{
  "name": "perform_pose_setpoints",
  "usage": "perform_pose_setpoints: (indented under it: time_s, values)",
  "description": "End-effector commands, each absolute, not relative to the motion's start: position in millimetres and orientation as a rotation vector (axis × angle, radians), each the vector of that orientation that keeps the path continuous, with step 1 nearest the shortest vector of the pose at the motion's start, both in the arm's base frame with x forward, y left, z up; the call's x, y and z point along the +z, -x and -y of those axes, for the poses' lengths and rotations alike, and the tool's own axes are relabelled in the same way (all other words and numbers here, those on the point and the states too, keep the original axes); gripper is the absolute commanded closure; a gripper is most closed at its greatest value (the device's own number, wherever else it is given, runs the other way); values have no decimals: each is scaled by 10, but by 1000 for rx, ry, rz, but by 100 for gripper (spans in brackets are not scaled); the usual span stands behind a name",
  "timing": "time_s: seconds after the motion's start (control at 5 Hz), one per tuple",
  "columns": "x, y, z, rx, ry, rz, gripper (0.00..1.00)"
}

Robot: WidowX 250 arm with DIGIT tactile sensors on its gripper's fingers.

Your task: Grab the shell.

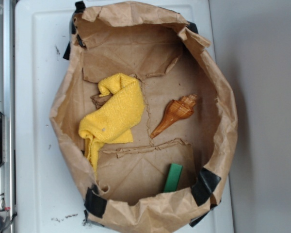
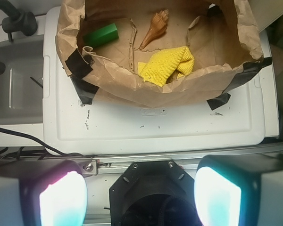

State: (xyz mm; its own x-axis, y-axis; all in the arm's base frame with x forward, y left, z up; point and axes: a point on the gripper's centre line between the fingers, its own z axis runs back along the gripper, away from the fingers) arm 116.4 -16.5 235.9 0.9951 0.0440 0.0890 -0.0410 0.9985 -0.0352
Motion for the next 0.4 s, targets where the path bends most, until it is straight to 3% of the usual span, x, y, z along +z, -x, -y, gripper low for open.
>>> perform_pose_setpoints:
  time_s: [0.0,0.2]
  values:
    - [2359,-1164,165,43,33,90,0]
    - [2269,-1555,330,104,105,163,0]
